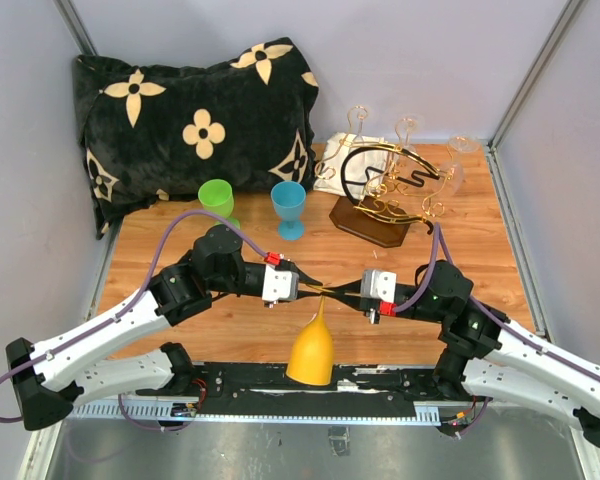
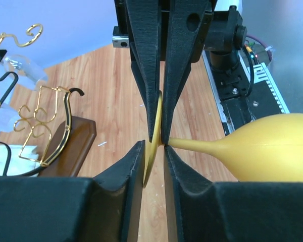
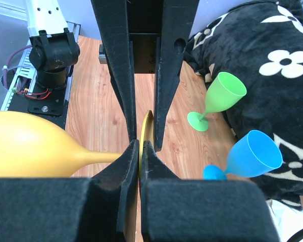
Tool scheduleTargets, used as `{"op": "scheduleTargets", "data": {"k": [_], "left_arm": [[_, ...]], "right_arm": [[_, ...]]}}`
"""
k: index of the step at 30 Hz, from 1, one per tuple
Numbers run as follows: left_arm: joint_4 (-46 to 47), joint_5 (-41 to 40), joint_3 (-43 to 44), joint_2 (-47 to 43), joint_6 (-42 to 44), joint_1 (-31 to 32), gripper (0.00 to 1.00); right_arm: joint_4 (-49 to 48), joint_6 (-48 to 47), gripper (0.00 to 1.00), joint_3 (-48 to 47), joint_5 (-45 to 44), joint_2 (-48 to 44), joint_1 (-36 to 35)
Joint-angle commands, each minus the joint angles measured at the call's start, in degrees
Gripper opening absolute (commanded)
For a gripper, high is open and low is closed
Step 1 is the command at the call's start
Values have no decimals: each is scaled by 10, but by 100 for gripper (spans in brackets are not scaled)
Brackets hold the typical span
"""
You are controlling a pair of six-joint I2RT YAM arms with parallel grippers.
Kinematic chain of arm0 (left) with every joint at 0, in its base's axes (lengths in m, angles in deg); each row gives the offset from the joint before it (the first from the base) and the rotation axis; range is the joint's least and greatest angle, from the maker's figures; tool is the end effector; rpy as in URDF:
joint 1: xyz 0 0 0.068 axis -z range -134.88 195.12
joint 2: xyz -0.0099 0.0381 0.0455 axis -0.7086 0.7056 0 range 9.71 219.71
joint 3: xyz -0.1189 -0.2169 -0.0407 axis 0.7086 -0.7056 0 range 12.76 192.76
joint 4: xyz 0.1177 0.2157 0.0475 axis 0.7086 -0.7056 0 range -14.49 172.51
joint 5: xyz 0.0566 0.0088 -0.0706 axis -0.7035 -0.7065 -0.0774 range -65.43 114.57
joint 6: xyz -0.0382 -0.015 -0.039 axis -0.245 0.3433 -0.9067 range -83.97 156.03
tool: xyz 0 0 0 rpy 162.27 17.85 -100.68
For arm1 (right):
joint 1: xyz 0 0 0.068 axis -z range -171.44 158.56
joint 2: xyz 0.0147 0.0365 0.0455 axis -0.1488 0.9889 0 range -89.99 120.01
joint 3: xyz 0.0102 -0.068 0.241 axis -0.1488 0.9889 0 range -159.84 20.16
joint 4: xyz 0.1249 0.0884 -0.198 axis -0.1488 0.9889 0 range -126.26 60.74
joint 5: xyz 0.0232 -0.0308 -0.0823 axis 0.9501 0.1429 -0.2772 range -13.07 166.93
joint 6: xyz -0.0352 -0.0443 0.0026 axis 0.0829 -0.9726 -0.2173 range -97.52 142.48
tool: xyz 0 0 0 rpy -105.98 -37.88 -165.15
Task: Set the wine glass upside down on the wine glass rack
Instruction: Turn the wine glass upside down at the wine rack.
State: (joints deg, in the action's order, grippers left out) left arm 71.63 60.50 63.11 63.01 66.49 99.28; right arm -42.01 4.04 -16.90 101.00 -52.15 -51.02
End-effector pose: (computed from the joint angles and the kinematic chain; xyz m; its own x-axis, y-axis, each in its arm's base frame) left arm 0.1069 -0.1876 0.3294 0.3811 0.1732 -0.9081 0.9244 -0.0875 0.3713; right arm 0.0737 0.1575 0.3277 0.3557 0.0355 -0.9339 -0.9282 0.1299 -0.3486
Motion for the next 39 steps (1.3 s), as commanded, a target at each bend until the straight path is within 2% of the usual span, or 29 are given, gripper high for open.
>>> {"op": "scheduleTargets", "data": {"k": [1,5,9,13,16,19,23,28,34,39], "left_arm": [[20,15,1,-9,6,2,22],[12,2,2,-11,12,2,15],[-6,-15,7,-11,26,2,1],[-21,-23,12,-15,37,3,1],[-29,-38,10,-21,47,2,1],[-46,-67,12,-26,63,2,0],[-51,-126,10,-41,78,2,1],[-36,-233,1,-47,95,2,0],[-25,-273,10,-37,116,2,1],[-6,-285,5,-40,145,2,0]], "right_arm": [[-25,14,2,-12,13,3,2],[-19,15,5,-18,3,6,2],[2,16,13,-28,0,6,2],[20,25,27,-40,-6,6,2],[48,29,40,-53,-61,-3,3],[98,44,47,-74,-132,-16,2],[151,102,52,-88,-214,-40,2],[156,196,56,-63,-296,-65,2],[91,333,58,-35,-279,-23,2],[-4,384,58,-16,-265,26,2]]}}
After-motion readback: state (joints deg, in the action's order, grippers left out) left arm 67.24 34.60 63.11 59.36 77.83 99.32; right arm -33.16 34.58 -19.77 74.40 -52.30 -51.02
